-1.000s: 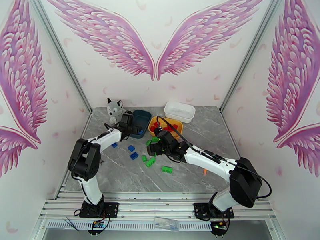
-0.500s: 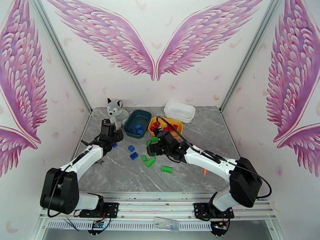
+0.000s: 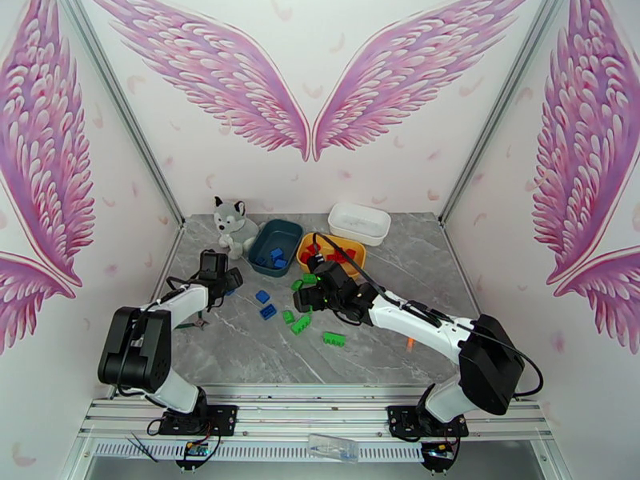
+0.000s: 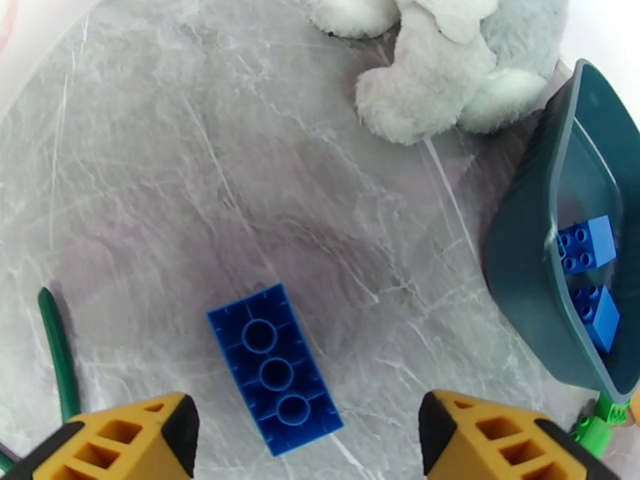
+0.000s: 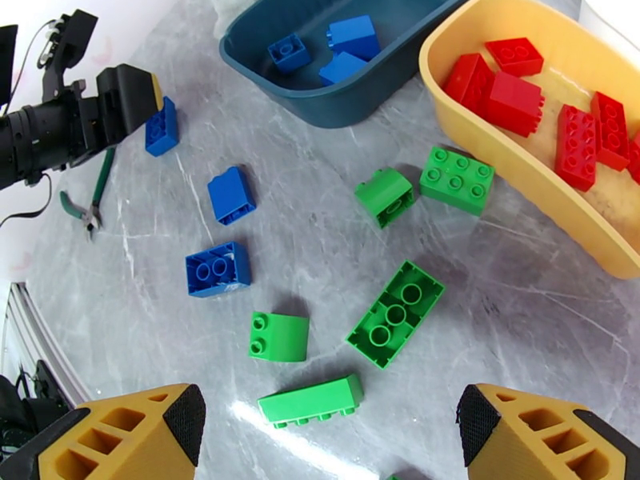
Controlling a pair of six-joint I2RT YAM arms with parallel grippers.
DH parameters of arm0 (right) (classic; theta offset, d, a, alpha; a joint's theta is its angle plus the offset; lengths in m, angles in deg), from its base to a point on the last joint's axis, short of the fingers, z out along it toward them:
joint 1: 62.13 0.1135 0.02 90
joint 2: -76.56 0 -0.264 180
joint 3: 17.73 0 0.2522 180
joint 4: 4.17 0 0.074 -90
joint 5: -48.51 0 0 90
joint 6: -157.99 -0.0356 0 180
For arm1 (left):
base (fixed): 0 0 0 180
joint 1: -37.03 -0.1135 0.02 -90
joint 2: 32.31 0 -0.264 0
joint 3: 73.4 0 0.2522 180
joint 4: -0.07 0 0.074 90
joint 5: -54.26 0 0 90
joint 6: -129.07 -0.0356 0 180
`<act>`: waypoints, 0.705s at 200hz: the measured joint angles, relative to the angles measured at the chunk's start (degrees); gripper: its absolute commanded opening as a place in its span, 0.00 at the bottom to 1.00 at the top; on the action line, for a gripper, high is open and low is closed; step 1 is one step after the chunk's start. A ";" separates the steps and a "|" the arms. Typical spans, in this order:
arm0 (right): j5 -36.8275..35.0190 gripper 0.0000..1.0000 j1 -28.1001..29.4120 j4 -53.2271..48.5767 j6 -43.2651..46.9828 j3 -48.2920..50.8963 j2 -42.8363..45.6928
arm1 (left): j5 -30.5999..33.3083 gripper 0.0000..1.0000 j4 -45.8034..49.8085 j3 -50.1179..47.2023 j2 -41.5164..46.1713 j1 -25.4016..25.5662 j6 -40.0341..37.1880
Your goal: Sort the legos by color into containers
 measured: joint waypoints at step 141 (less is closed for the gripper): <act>0.00 0.89 0.00 0.02 0.00 0.00 0.00 | 5.60 0.65 6.47 8.09 -10.95 -1.07 8.24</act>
